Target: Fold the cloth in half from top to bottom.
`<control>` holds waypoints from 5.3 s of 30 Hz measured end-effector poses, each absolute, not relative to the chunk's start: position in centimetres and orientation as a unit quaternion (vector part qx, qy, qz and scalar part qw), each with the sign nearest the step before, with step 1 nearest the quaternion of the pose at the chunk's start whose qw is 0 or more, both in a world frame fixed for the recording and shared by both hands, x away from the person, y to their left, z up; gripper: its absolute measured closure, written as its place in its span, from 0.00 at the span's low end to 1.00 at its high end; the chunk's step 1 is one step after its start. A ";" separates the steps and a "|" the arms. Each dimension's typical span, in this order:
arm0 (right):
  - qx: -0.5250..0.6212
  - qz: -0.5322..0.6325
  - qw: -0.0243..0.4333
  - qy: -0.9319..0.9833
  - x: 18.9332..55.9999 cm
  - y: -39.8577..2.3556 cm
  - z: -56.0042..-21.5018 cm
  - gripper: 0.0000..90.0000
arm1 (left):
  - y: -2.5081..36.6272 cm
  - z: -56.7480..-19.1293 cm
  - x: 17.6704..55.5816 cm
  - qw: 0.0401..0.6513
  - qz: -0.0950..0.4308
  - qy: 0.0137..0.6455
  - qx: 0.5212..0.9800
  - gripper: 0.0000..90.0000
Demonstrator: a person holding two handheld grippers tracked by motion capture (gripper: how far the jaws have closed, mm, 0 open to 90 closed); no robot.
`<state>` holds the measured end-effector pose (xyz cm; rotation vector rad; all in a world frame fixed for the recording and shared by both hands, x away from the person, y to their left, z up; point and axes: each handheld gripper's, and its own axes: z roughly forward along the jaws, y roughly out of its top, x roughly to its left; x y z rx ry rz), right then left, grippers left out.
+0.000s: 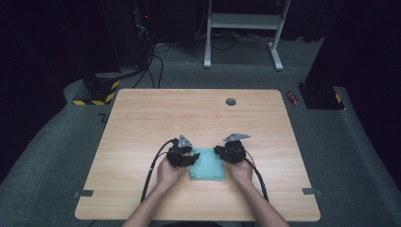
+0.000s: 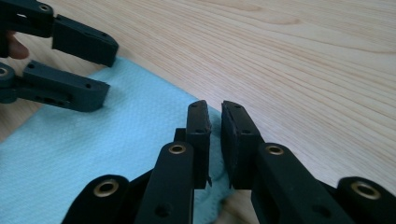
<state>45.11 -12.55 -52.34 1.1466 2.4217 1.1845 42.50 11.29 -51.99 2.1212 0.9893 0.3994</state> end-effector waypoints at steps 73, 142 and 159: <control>0.400 0.448 0.174 0.780 40.7 -20.7 -48.2 0.71 | 20.3 -50.4 36.2 0.441 0.171 0.457 0.753 0.46; 0.433 0.350 0.201 0.806 37.0 -24.4 -52.2 0.58 | 22.6 -52.8 35.1 0.349 0.228 0.495 0.763 0.40; 0.442 0.348 0.199 0.802 37.1 -24.4 -52.3 0.48 | 22.6 -52.8 35.1 0.348 0.228 0.499 0.760 0.36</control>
